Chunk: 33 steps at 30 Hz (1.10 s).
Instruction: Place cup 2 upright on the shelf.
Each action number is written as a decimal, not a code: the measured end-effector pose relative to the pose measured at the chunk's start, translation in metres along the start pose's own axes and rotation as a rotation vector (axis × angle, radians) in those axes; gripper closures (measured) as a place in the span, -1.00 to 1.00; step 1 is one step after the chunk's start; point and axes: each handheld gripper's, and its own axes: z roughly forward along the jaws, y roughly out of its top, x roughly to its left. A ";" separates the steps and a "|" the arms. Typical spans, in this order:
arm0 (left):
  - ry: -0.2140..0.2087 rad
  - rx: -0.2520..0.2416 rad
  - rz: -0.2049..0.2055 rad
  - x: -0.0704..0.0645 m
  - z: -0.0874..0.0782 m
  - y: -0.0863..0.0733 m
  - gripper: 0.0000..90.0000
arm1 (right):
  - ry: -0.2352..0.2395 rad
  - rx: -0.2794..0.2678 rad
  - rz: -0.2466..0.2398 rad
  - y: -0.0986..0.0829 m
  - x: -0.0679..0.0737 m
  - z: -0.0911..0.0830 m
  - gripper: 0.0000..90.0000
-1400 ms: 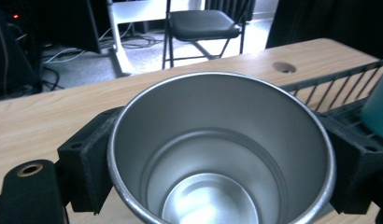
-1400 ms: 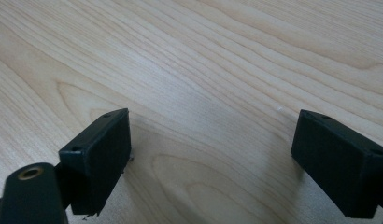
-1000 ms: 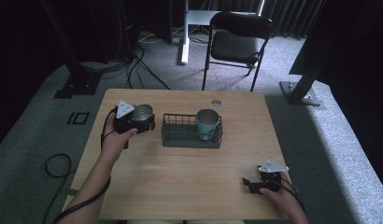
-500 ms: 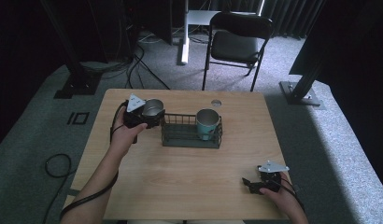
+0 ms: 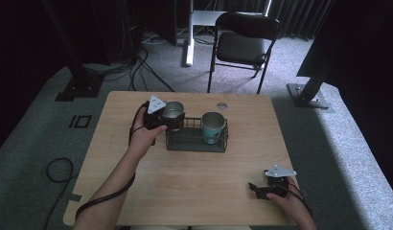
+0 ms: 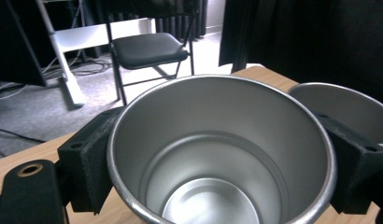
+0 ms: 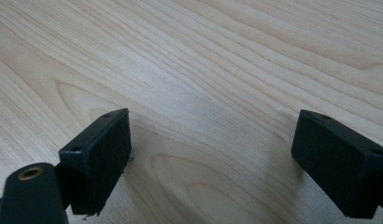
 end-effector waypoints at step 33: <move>-0.016 0.090 0.014 -0.027 0.048 -0.039 -0.69 | 0.000 -0.001 0.001 0.000 0.000 0.000 -0.74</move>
